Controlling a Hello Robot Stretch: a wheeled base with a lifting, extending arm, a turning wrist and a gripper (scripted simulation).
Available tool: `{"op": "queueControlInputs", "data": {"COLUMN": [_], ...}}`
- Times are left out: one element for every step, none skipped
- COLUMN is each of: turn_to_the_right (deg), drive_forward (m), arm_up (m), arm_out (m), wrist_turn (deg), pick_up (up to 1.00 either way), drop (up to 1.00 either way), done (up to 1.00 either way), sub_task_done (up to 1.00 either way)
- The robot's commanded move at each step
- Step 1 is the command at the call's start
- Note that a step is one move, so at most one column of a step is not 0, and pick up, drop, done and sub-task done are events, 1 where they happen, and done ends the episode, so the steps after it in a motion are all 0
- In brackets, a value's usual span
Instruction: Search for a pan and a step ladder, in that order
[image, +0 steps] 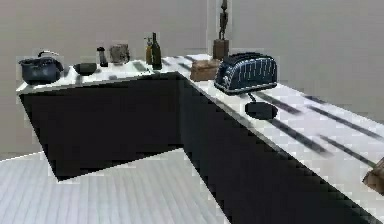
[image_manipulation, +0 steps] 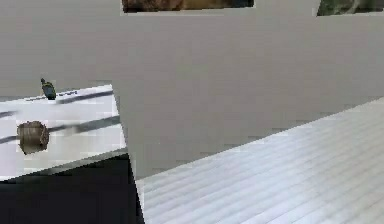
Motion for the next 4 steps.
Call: {"op": "queueControlInputs", "data": {"turn_to_the_right": [18.0, 0.0, -45.0, -45.0], "drive_forward": [0.00, 0.00, 0.00, 0.00], "arm_up": [0.00, 0.00, 0.00, 0.00], "arm_out": [0.00, 0.00, 0.00, 0.00], "wrist_turn": [0.0, 0.0, 0.0, 0.0], "pick_up": [0.00, 0.00, 0.00, 0.00], "drop": [0.00, 0.00, 0.00, 0.00], "done": [0.00, 0.00, 0.00, 0.00], "sub_task_done": [0.00, 1.00, 0.00, 0.00]}}
